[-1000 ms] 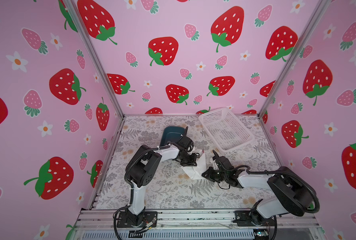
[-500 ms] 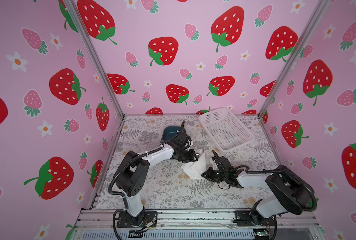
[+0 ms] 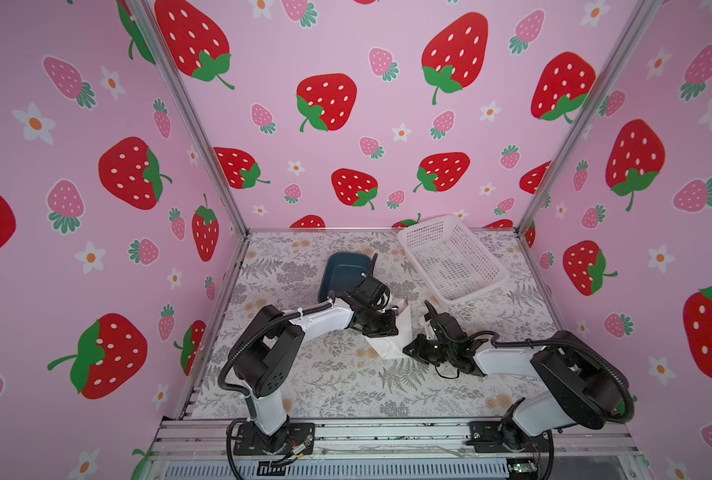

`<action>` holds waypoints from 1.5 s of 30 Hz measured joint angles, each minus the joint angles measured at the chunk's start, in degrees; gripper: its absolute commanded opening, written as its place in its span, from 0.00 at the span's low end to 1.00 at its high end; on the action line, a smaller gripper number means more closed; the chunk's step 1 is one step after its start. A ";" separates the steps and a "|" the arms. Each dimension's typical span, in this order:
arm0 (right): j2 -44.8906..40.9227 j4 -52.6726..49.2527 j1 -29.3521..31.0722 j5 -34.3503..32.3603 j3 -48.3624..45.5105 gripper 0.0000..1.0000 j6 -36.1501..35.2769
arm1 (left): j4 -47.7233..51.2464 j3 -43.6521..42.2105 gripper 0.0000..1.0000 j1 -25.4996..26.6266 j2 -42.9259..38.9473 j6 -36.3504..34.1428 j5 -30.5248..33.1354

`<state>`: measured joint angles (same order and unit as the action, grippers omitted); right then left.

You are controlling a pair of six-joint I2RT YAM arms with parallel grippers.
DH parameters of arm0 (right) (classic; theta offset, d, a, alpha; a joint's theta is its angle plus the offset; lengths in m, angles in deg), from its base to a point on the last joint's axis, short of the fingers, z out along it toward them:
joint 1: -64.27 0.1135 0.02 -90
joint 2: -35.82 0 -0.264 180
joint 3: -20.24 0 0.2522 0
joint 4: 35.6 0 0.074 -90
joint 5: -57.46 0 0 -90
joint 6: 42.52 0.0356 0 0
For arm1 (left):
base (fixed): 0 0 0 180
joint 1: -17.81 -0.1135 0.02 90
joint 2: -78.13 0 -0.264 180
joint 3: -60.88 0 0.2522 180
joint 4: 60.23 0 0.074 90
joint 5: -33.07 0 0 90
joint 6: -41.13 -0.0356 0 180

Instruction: Place the utensils on the paper napkin and roll it up

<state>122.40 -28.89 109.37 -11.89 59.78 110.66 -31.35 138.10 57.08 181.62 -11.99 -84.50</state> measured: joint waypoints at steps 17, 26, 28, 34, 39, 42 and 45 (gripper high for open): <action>-0.85 -1.70 0.04 0.55 1.09 0.13 -0.48 | -0.20 -0.92 0.10 0.02 4.42 -0.83 1.27; 0.22 -3.17 1.29 0.83 4.17 0.13 -1.99 | 0.15 -0.98 0.10 0.00 4.61 -1.55 1.66; 0.83 -3.63 1.29 0.66 4.17 0.13 -2.01 | 0.35 -0.98 0.10 0.00 4.61 -1.97 1.66; 2.71 -3.65 1.31 0.44 4.17 0.12 -2.19 | 0.59 -0.96 0.10 -0.15 4.61 -2.82 1.60; 2.86 -3.34 1.31 0.46 4.17 0.12 -2.40 | 0.11 -2.40 0.21 -0.28 2.21 -2.64 3.10; 2.86 -3.34 1.31 0.44 4.17 0.12 -2.43 | -0.15 -5.84 0.27 -0.55 -3.85 -1.81 5.14; 2.86 -3.34 1.31 0.44 4.17 0.12 -2.43 | -0.42 -8.31 0.35 -0.87 -9.40 -0.79 7.30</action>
<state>125.27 -32.23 110.68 -11.45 63.96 108.23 -31.77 129.80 56.20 172.22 -12.78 -77.20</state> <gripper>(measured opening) 0.123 0.321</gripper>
